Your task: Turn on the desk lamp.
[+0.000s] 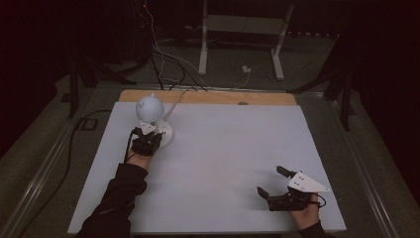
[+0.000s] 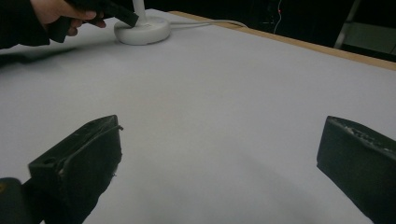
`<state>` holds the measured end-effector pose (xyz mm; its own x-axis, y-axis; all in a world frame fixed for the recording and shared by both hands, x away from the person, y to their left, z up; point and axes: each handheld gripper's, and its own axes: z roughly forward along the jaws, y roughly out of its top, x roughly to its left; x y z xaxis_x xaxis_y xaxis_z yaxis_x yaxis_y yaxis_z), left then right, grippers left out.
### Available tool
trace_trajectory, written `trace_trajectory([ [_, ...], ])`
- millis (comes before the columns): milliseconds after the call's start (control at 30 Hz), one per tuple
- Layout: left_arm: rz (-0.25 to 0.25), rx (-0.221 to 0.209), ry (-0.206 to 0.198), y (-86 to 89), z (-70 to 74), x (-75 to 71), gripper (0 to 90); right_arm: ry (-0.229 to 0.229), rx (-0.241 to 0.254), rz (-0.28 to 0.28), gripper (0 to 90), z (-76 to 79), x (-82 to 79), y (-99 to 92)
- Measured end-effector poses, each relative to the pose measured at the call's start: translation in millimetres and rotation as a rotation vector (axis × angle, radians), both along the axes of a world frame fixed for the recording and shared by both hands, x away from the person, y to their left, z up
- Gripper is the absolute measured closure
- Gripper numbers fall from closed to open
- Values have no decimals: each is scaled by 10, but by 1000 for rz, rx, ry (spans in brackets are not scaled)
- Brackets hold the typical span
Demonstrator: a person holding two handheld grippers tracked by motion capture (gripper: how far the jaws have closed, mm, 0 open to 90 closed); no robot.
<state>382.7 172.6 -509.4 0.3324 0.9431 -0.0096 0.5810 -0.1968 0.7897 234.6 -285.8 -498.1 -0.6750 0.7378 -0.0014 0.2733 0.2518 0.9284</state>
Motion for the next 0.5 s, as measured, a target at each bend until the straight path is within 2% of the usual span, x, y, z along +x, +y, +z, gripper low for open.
trace_trajectory([
  [133, -8, -3, -2, -2, -5, -8, 900, 0, -2, 1, 0, 0, -1, 1],
  [267, -9, 25, -16, -30, -10, -17, 900, 2, -1, 1, 0, -1, 0, 2],
  [500, -8, 33, -23, -39, -20, -25, 900, 8, -5, 4, 0, -7, 2, 6],
])
